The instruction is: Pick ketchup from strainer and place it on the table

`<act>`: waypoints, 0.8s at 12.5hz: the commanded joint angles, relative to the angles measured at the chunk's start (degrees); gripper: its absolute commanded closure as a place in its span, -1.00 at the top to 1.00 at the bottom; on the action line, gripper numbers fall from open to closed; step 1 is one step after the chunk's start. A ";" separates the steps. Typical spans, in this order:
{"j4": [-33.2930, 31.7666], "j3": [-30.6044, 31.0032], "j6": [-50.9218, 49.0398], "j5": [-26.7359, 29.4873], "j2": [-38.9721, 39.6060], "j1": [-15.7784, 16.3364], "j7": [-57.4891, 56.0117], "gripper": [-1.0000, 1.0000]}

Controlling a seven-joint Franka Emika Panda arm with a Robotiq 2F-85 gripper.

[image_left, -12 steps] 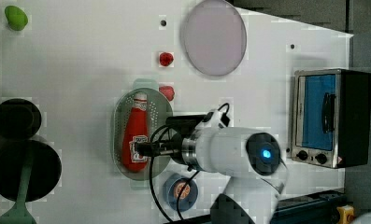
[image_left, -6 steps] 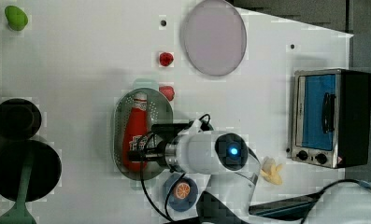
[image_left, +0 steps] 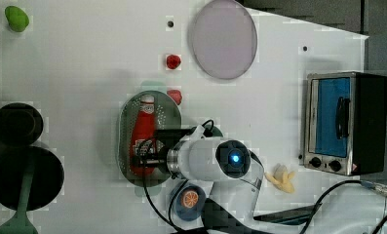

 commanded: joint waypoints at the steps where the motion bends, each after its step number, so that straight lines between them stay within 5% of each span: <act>1: 0.72 1.30 -0.18 -0.14 -2.99 -0.32 3.08 0.18; 4: 1.15 5.86 -6.30 3.64 -8.86 -2.89 3.08 0.18; 8: 6.26 10.88 -12.89 18.50 -16.80 -6.86 2.86 0.18; 10: 10.70 10.80 -17.40 21.20 -18.88 -8.08 1.64 0.18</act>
